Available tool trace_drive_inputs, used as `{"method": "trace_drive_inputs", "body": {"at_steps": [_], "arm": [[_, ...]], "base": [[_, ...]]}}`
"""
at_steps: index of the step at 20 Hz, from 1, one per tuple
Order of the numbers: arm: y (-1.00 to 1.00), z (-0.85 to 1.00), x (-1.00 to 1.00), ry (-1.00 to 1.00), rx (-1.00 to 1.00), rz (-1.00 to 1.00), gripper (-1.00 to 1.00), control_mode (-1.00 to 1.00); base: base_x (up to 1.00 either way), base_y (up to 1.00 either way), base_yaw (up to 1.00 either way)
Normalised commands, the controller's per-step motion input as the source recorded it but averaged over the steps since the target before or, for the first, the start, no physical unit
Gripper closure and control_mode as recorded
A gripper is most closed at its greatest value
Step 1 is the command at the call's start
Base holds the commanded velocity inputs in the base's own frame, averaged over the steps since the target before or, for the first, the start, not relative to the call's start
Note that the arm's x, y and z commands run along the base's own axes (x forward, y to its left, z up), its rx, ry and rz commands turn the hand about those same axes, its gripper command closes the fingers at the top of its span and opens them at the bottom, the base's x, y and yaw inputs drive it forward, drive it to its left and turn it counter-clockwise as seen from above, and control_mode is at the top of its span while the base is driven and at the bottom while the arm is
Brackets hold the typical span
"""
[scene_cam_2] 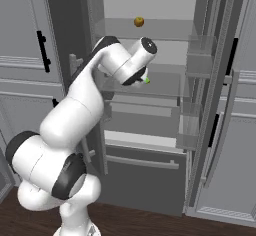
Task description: Grab a lemon wedge from the fridge and one ice cube from the ice bowl, and put them in the glass of lemonade.
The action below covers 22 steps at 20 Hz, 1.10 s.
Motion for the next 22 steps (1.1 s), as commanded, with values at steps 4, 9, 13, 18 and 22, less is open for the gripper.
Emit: {"method": "trace_drive_inputs", "body": {"at_steps": [4,9,13,18,22], "arm": [[-0.14,-0.05,0.25,0.05,0.28,0.0,-1.0,-1.0],[0.31,-0.34,0.07,0.06,0.13,0.03,-1.0,-1.0],[0.39,-0.36,0.0,0.02,0.12,0.06,-1.0,-1.0],[0.38,-0.11,0.0,0.04,0.02,0.0,-1.0,-1.0],[0.51,-0.21,0.0,0.0,0.07,0.0,-1.0,-1.0]], "base": [[0.0,0.0,0.0],[0.0,0.0,0.0],[0.0,0.0,0.0],[0.0,0.0,0.0],[0.0,0.0,0.0]]}}
